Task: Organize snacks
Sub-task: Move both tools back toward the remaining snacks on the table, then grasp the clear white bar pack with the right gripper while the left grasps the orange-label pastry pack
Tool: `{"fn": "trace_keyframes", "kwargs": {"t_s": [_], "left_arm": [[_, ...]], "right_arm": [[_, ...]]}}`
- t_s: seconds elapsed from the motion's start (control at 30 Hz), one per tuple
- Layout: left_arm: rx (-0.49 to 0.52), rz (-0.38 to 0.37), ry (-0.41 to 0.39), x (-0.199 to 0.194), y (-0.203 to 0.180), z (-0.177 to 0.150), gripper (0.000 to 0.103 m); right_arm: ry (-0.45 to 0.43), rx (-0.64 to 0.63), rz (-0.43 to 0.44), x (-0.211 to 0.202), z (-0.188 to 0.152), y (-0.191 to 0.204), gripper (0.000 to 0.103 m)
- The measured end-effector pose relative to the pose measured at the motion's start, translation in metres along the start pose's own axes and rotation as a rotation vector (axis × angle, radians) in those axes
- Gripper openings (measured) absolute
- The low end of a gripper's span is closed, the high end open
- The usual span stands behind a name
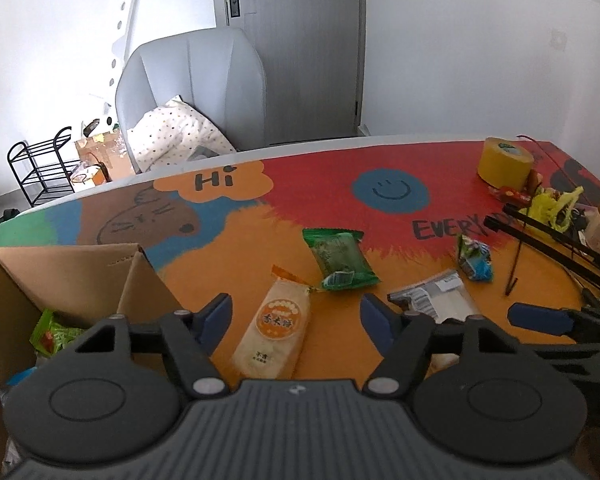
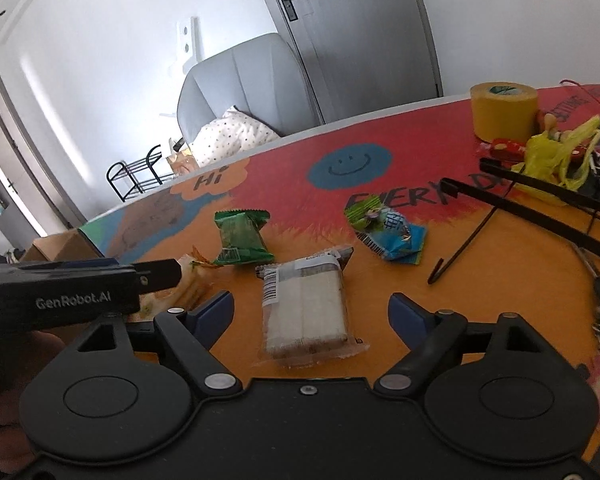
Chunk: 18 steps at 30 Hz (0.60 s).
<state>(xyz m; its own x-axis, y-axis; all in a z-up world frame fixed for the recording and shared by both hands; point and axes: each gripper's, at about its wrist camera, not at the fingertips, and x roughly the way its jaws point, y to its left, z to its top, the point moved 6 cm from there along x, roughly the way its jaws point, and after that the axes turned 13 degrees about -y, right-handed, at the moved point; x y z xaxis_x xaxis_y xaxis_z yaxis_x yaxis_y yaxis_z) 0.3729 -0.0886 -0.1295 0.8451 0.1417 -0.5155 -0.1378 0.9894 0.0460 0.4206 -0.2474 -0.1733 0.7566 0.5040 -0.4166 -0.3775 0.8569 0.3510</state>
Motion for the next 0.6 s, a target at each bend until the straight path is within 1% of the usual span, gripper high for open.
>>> {"fn": "trace_keyframes", "kwargs": {"t_s": [0.03,0.13,0.23,0.3,0.33,0.43,0.6], "left_arm": [[-0.004,0.002,0.000,0.001,0.001,0.000,0.068],[-0.014,0.002,-0.010,0.002,0.000,0.002,0.068],[-0.009,0.000,-0.013,0.003,-0.001,0.003,0.068],[-0.019,-0.001,-0.005,0.005,-0.001,0.002,0.068],[-0.018,-0.003,-0.003,0.006,-0.003,0.002,0.068],[-0.020,-0.020,0.000,0.007,-0.006,0.001,0.068],[-0.009,-0.034,0.015,0.013,-0.016,-0.003,0.068]], "right_arm": [[0.004,-0.006,0.001,0.003,-0.001,0.000,0.085],[0.023,-0.010,0.012,0.010,-0.007,0.002,0.080],[0.027,-0.080,-0.003,0.015,-0.012,0.009,0.072],[0.023,-0.097,-0.018,0.015,-0.011,0.007,0.053],[0.023,-0.091,-0.024,0.014,-0.009,0.003,0.048],[0.024,-0.048,-0.024,0.008,-0.006,-0.010,0.046],[0.020,-0.044,-0.054,-0.002,-0.007,-0.020,0.046]]}}
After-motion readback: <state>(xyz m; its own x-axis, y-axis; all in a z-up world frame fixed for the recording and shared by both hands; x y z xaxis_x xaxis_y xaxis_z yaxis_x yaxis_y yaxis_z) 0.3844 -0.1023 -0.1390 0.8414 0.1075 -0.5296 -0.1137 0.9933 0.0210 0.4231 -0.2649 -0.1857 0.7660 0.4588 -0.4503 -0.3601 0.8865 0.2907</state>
